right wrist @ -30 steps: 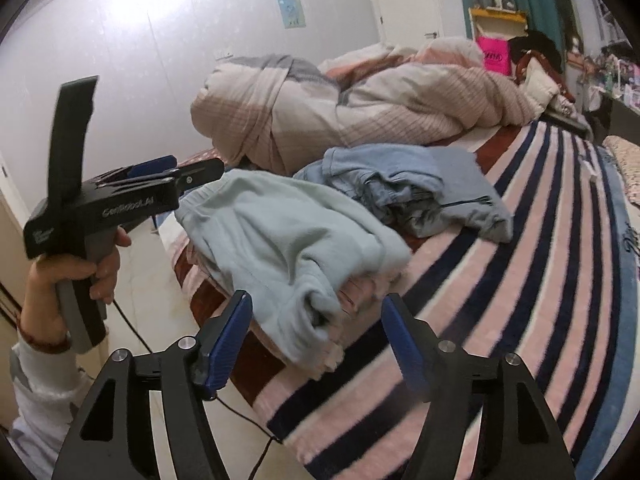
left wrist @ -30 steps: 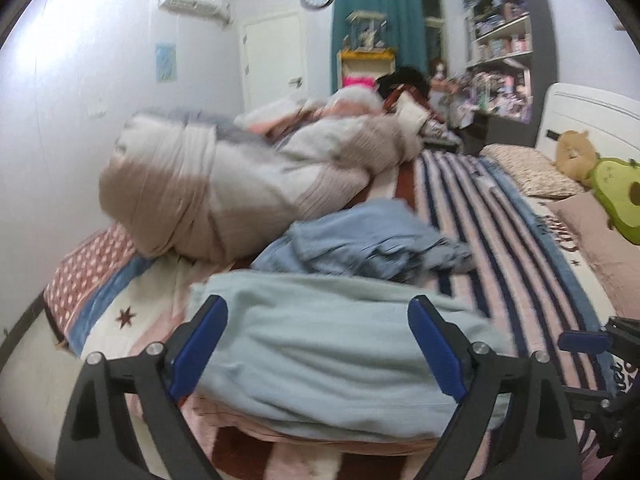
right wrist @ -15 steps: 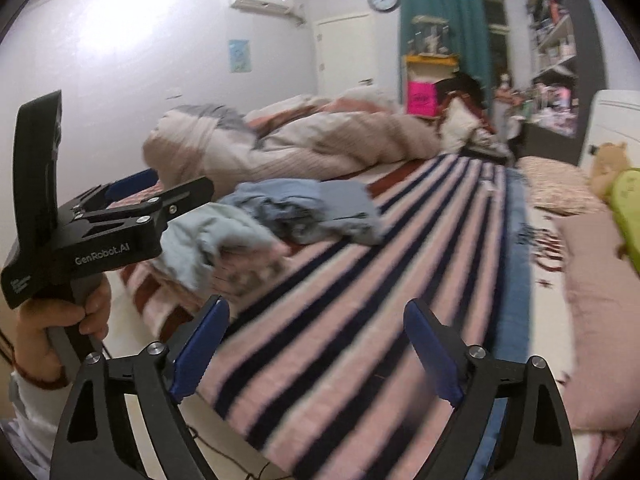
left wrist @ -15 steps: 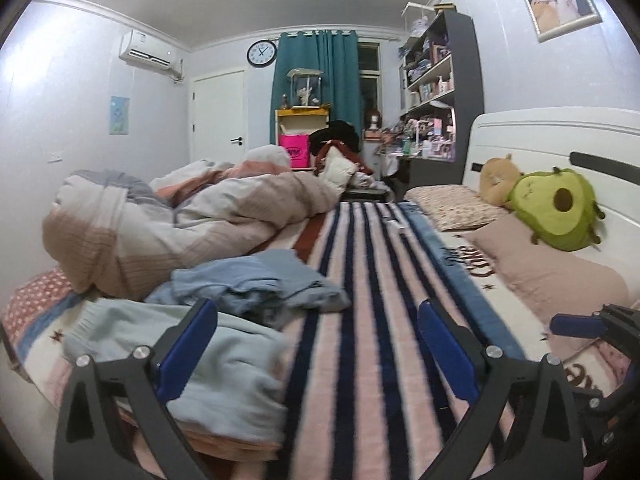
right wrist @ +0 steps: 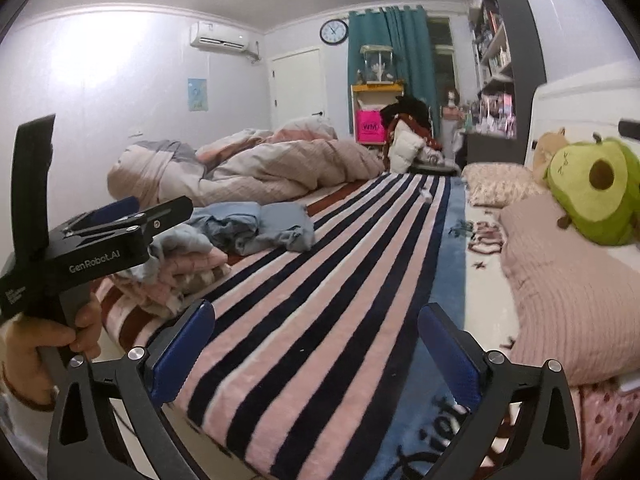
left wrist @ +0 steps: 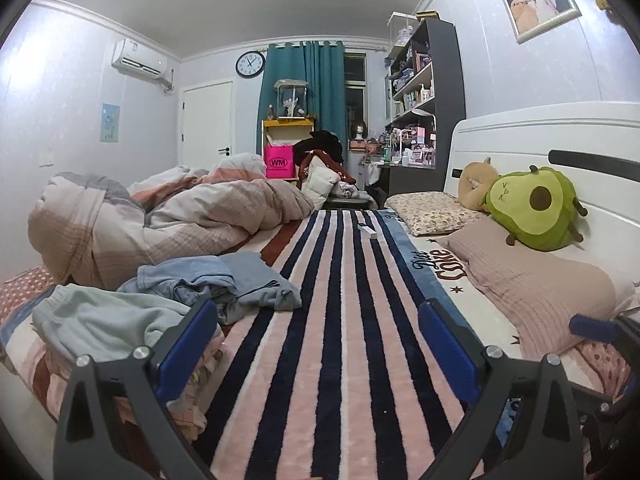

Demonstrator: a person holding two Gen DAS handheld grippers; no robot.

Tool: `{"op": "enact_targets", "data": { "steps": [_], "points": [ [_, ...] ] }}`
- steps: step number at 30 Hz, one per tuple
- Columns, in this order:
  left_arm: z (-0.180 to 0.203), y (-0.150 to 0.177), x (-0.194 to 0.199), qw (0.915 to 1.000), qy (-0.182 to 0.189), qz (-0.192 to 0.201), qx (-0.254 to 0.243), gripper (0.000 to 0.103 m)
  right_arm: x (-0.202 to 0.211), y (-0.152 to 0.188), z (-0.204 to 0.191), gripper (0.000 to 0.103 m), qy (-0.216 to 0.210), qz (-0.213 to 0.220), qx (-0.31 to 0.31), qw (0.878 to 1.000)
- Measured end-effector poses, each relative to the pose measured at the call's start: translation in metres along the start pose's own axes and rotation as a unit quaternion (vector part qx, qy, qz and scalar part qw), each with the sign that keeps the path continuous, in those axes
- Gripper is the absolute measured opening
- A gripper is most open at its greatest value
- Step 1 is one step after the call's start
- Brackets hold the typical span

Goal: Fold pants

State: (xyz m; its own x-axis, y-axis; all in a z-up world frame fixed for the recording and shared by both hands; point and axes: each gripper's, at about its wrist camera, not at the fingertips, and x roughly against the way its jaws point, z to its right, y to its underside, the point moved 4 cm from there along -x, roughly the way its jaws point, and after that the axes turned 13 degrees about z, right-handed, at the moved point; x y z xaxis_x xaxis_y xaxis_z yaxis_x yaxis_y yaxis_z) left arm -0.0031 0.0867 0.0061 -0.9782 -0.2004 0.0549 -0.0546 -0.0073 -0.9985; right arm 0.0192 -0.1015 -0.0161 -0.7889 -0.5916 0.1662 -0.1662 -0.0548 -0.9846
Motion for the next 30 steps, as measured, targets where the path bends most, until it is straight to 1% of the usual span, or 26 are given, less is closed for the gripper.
{"op": "enact_targets", "data": {
  "steps": [2,6,11,16,30],
  "points": [
    [-0.001,0.001,-0.002,1.0000,-0.004,0.002,-0.002,0.099,0.000,0.000,-0.002,0.102,0.000,0.003,0.008,1.000],
    [-0.004,0.000,0.000,1.0000,-0.005,0.006,-0.001,0.099,0.000,-0.002,-0.004,0.102,-0.003,0.008,0.002,1.000],
    [-0.005,0.000,0.002,0.9999,-0.006,0.009,0.001,0.099,0.003,-0.005,-0.011,0.102,0.005,0.024,0.024,0.999],
    [-0.003,-0.001,0.004,0.9999,-0.003,0.011,0.002,0.099,0.005,-0.005,-0.015,0.102,0.009,0.029,0.034,0.999],
    [0.004,-0.004,0.010,0.9998,-0.004,0.019,-0.004,0.100,0.006,-0.007,-0.007,0.102,0.019,0.035,0.027,0.999]
  ]
}}
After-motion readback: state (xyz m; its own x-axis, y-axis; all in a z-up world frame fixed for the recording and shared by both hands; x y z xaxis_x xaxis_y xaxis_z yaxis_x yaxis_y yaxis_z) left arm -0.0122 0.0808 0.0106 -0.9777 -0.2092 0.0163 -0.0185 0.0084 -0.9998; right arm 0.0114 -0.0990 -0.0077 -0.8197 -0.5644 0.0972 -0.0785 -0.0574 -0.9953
